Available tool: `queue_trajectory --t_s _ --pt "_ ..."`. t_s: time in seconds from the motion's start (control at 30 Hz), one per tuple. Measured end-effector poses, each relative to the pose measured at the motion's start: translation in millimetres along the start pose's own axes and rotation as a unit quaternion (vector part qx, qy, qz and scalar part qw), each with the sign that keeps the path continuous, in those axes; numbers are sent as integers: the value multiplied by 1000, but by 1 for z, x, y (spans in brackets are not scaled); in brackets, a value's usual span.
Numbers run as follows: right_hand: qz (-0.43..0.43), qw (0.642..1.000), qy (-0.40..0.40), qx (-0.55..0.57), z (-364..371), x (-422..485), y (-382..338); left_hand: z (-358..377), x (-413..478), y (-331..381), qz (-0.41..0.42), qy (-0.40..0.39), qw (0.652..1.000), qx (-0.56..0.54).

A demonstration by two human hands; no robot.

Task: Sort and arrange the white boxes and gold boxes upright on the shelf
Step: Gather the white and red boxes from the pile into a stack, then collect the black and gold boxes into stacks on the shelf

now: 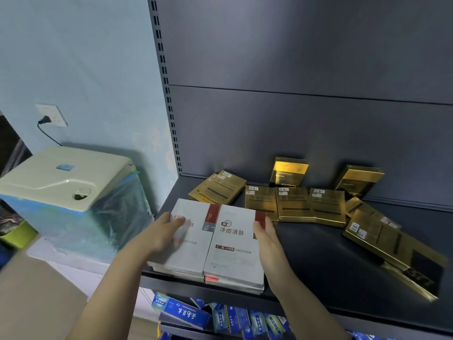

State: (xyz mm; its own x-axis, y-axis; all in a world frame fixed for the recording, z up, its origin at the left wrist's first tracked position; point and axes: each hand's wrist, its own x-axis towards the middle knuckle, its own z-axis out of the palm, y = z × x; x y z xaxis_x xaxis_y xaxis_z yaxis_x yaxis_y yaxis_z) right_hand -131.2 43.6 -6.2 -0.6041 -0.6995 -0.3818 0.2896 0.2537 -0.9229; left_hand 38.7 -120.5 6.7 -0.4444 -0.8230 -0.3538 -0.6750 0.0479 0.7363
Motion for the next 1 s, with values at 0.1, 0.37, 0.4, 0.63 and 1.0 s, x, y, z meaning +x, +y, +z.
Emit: queue_trajectory --t_s 0.1,0.37,0.4,0.63,1.0 --pt "-3 999 23 -23 -6 1 -1 3 13 17 49 42 998 13" --pt "-44 993 108 -18 -23 -2 -13 7 69 67 54 43 996 55" --pt "-42 992 116 -20 -26 -1 -13 9 78 71 46 35 996 63" --pt "-38 981 184 -47 -43 -1 -5 25 134 93 -16 -36 981 192" --pt "-26 978 209 -2 -66 0 10 57 128 123 15 -125 968 216"
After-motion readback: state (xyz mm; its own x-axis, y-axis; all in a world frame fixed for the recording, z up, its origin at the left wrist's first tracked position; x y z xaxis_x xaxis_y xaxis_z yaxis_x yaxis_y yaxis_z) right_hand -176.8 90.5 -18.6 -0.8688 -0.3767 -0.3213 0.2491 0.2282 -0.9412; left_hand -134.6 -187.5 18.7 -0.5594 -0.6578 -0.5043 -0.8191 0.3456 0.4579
